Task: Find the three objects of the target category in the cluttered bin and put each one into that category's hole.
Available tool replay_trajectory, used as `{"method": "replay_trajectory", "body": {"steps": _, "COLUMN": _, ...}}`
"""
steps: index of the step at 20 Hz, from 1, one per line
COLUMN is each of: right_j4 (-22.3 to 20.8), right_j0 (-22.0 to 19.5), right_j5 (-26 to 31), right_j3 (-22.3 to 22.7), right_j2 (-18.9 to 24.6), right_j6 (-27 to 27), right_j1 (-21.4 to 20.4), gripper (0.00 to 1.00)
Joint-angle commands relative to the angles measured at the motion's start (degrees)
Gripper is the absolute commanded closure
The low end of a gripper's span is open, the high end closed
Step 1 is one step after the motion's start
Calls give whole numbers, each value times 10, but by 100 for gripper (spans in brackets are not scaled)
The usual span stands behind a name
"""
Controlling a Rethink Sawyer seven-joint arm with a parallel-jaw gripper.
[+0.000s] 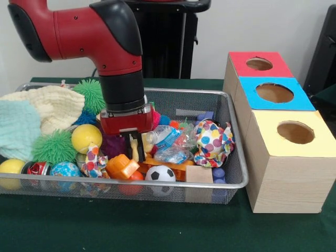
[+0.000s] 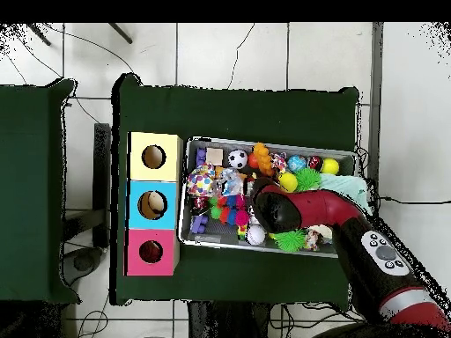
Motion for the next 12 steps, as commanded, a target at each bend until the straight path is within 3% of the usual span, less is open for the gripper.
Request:
{"method": "replay_trajectory", "body": {"steps": 1, "right_j4": 0, "right_j0": 3, "right_j5": 52, "right_j3": 14, "right_j2": 22, "right_j6": -36, "right_j1": 4, "gripper": 100}}
{"method": "replay_trajectory", "body": {"steps": 4, "right_j4": 21, "right_j0": -9, "right_j5": 76, "right_j3": 39, "right_j2": 39, "right_j6": -42, "right_j1": -20, "gripper": 100}}
{"method": "replay_trajectory", "body": {"steps": 8, "right_j4": 68, "right_j0": -36, "right_j5": 88, "right_j3": 128, "right_j2": 70, "right_j6": -20, "right_j1": -112, "gripper": 100}}
{"method": "replay_trajectory", "body": {"steps": 12, "right_j4": 104, "right_j0": -32, "right_j5": 77, "right_j3": 194, "right_j2": 66, "right_j6": 27, "right_j1": -187, "gripper": 100}}
